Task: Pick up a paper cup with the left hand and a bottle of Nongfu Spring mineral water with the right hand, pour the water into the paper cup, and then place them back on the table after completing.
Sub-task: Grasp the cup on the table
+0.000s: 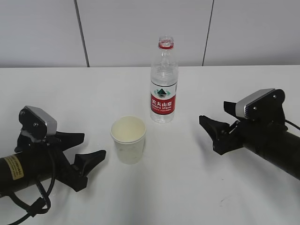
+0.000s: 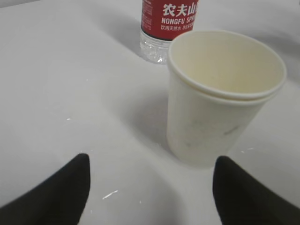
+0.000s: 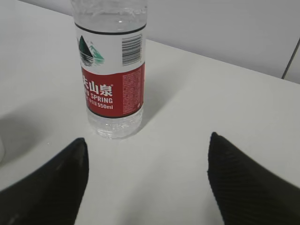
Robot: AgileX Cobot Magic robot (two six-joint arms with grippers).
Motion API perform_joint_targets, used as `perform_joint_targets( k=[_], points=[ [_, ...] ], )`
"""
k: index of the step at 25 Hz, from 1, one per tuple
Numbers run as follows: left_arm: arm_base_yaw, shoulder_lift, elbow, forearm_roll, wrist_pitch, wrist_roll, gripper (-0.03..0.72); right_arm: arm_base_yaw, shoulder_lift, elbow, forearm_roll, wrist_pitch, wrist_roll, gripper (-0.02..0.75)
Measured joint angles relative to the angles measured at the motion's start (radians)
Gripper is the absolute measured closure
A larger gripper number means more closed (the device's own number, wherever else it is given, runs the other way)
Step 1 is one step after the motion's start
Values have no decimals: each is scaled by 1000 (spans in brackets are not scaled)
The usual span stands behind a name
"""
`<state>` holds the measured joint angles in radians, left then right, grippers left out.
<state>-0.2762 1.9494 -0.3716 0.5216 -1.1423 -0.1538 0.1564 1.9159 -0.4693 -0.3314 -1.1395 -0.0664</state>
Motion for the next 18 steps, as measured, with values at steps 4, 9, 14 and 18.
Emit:
perform_joint_targets(
  k=[4, 9, 14, 18],
  points=[
    [0, 8, -1, 4, -1, 1, 183, 0, 0, 0, 0, 0, 0, 150],
    [0, 8, -2, 16, -1, 2, 90, 0, 0, 0, 0, -2, 0, 150],
    [-11, 8, -56, 78, -1, 2, 50, 0, 0, 0, 0, -2, 0, 150],
    [-45, 11, -96, 89, -2, 2, 50, 0, 0, 0, -1, -2, 0, 150]
  ],
)
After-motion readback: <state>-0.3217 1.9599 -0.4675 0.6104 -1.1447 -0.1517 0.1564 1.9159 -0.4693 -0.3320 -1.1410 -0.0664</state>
